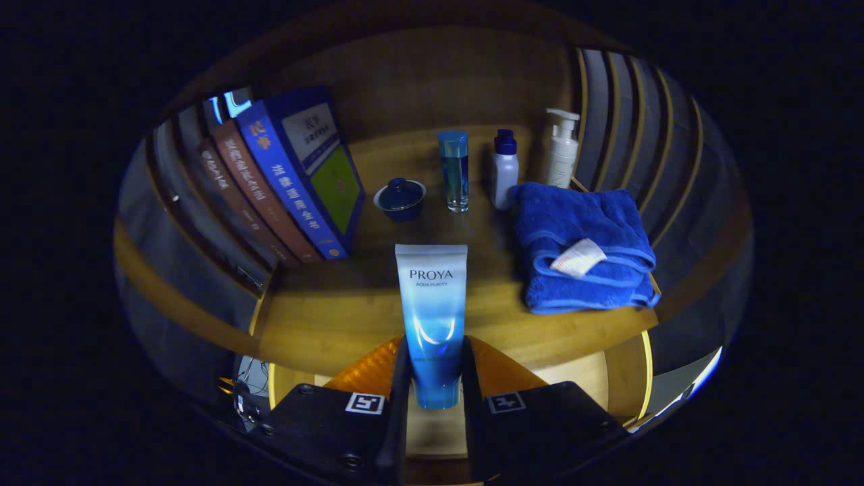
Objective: Pull open the drawer, take out the items inside it, and place them on the countertop above the cabinet.
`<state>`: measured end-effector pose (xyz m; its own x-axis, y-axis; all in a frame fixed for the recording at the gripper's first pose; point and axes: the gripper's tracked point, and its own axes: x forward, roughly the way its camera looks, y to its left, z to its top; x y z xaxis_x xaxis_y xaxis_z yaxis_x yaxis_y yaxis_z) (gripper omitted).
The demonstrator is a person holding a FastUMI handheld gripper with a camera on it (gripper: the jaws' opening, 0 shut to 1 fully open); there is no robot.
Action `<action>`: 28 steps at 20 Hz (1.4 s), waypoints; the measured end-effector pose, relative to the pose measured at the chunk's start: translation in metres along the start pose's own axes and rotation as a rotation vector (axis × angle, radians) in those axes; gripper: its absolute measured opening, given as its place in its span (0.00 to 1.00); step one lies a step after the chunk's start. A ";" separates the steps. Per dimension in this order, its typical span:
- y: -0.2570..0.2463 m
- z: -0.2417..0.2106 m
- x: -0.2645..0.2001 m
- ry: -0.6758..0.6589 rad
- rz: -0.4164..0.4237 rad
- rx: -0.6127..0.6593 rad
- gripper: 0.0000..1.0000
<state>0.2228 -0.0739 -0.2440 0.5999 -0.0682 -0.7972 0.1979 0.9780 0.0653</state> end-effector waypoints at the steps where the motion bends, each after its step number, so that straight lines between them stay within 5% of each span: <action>1: 0.000 0.004 0.013 0.018 -0.010 -0.001 0.40; 9: -0.008 0.007 0.063 0.095 -0.067 -0.023 0.40; 15: -0.005 0.009 0.064 0.064 -0.026 -0.013 0.52; 20: -0.007 0.020 0.035 -0.016 -0.009 0.012 1.00; 28: -0.001 0.000 -0.071 -0.268 0.054 0.011 1.00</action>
<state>0.1796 -0.0699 -0.1873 0.7931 -0.0672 -0.6053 0.1679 0.9795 0.1113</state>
